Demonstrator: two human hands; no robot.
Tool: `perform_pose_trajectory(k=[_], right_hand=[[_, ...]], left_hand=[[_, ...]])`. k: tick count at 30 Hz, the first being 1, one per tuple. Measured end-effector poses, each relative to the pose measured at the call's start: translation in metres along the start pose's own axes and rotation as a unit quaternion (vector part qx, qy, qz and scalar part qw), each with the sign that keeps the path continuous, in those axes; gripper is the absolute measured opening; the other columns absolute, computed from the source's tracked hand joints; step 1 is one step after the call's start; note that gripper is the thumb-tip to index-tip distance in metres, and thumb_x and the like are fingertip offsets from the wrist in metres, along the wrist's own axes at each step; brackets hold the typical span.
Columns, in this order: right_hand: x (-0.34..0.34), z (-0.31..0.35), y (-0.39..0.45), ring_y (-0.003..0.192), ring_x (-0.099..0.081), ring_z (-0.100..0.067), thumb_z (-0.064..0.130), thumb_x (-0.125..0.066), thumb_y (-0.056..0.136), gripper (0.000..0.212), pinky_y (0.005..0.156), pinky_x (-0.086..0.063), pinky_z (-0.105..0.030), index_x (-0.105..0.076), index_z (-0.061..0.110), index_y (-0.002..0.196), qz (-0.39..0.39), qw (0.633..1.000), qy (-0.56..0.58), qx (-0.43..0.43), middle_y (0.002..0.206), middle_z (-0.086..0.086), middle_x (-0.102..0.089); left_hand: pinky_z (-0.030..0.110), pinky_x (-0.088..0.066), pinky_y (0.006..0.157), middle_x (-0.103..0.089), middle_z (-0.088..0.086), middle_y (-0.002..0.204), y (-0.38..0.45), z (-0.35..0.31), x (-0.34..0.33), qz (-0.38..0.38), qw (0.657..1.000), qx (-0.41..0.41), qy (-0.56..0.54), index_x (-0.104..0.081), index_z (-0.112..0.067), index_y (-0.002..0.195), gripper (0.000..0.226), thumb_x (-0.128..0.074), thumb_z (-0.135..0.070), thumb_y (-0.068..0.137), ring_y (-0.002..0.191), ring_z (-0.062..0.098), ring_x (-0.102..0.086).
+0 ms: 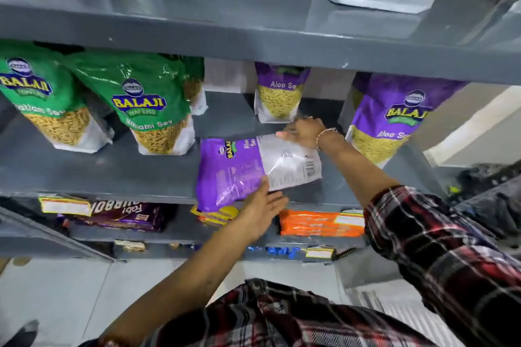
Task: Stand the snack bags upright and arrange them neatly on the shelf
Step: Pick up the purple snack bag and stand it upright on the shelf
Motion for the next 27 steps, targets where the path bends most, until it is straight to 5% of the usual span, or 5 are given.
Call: perform_pose_trajectory(k=[7, 12, 17, 21, 27], right_hand=[[0.0, -0.021, -0.023, 0.095, -0.052, -0.015, 0.048, -0.067, 0.076, 0.049, 0.084, -0.039, -0.026, -0.061, 0.009, 0.105, 0.088, 0.984, 0.144, 0.053, 0.102, 0.0, -0.057], [-0.007, -0.037, -0.036, 0.082, -0.061, -0.003, 0.029, -0.073, 0.076, 0.041, 0.074, -0.047, -0.015, -0.059, 0.015, 0.112, 0.067, 0.949, 0.294, 0.091, 0.093, 0.006, -0.065], [-0.016, -0.038, -0.039, 0.077, -0.064, -0.002, 0.004, -0.073, 0.073, 0.036, 0.076, -0.054, -0.02, -0.058, 0.013, 0.105, -0.038, 0.893, 0.437, 0.095, 0.105, -0.012, -0.065], [-0.035, -0.026, -0.029, 0.088, -0.064, -0.017, 0.002, -0.079, 0.064, 0.049, 0.082, -0.054, -0.027, -0.054, 0.009, 0.106, -0.197, 0.86, 0.47, 0.011, 0.108, -0.014, -0.062], [-0.061, -0.021, -0.023, 0.097, -0.064, -0.027, 0.011, -0.08, 0.063, 0.055, 0.089, -0.053, -0.046, -0.049, 0.011, 0.108, -0.273, 0.83, 0.483, -0.063, 0.11, -0.015, -0.065]], left_hand=[[0.042, -0.045, 0.1, -0.051, 0.017, 0.137, 0.005, 0.011, -0.013, -0.121, 0.983, -0.139, -0.016, -0.036, -0.006, 0.133, 0.038, -0.043, -0.019, 0.098, 0.124, 0.037, -0.052], [0.041, -0.058, 0.078, -0.065, 0.007, 0.103, -0.009, -0.009, -0.009, -0.14, 0.947, -0.274, 0.096, -0.053, -0.021, 0.095, 0.012, -0.052, -0.009, 0.092, 0.102, 0.027, -0.063], [0.035, -0.047, 0.079, -0.061, -0.001, 0.08, -0.005, -0.07, -0.011, -0.12, 0.872, -0.412, 0.233, -0.049, -0.024, 0.092, 0.025, -0.063, -0.005, 0.083, 0.074, 0.002, -0.057], [0.047, -0.046, 0.095, -0.061, 0.024, 0.117, 0.016, -0.114, -0.019, -0.05, 0.815, -0.446, 0.367, -0.058, -0.031, 0.103, 0.031, -0.064, -0.02, 0.075, 0.107, 0.03, -0.06], [0.054, -0.047, 0.097, -0.072, 0.012, 0.106, 0.072, -0.135, -0.016, -0.009, 0.785, -0.417, 0.457, -0.054, -0.041, 0.101, 0.037, -0.06, -0.027, 0.067, 0.107, 0.035, -0.065]])
Point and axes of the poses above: each hand's wrist, its own y-axis towards the middle knuckle, its own x-axis out of the back of the hand, z = x × y, the point moved 1 cm from there along y, towards the middle knuckle
